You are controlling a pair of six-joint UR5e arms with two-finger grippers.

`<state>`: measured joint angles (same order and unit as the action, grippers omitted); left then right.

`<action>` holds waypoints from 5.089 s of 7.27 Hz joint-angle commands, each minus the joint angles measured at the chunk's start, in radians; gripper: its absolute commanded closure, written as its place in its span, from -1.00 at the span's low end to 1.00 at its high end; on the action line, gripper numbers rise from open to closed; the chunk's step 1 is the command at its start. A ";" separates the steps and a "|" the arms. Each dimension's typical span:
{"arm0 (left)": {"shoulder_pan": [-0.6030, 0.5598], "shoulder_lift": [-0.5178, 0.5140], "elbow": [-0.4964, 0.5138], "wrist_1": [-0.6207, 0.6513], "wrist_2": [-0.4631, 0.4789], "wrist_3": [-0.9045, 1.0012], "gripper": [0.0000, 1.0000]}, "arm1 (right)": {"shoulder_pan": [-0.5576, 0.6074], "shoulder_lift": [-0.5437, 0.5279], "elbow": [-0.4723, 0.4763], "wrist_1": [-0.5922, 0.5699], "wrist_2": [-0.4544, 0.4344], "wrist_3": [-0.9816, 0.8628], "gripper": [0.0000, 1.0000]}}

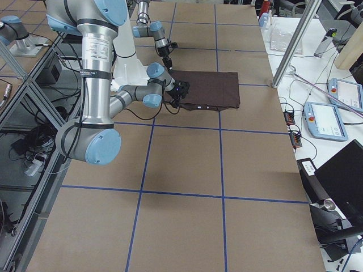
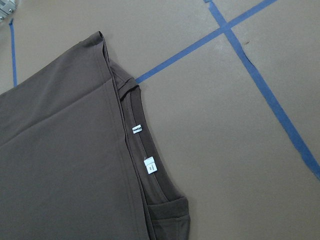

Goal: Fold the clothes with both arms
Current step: 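Move the right gripper to the shirt corner nearest it, then grasp the shirt edge nearest the robot with both grippers, then lift the near edge with both grippers and fold it toward the far edge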

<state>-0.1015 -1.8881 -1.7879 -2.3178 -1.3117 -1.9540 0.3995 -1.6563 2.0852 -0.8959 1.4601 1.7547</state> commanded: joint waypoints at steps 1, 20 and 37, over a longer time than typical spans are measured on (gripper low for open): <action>-0.001 -0.002 -0.004 0.000 0.018 0.006 1.00 | -0.026 0.006 -0.002 -0.002 -0.029 0.006 -0.93; 0.000 -0.020 -0.018 -0.002 0.015 0.003 1.00 | -0.278 0.352 -0.135 -0.624 -0.264 0.354 -0.47; 0.008 0.027 -0.677 0.615 -0.095 0.010 1.00 | -0.435 0.374 0.294 -0.827 -0.285 0.427 1.00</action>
<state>-0.0954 -1.8574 -2.4461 -1.7413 -1.3962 -1.9454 -0.0172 -1.2779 2.3533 -1.6725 1.1755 2.1812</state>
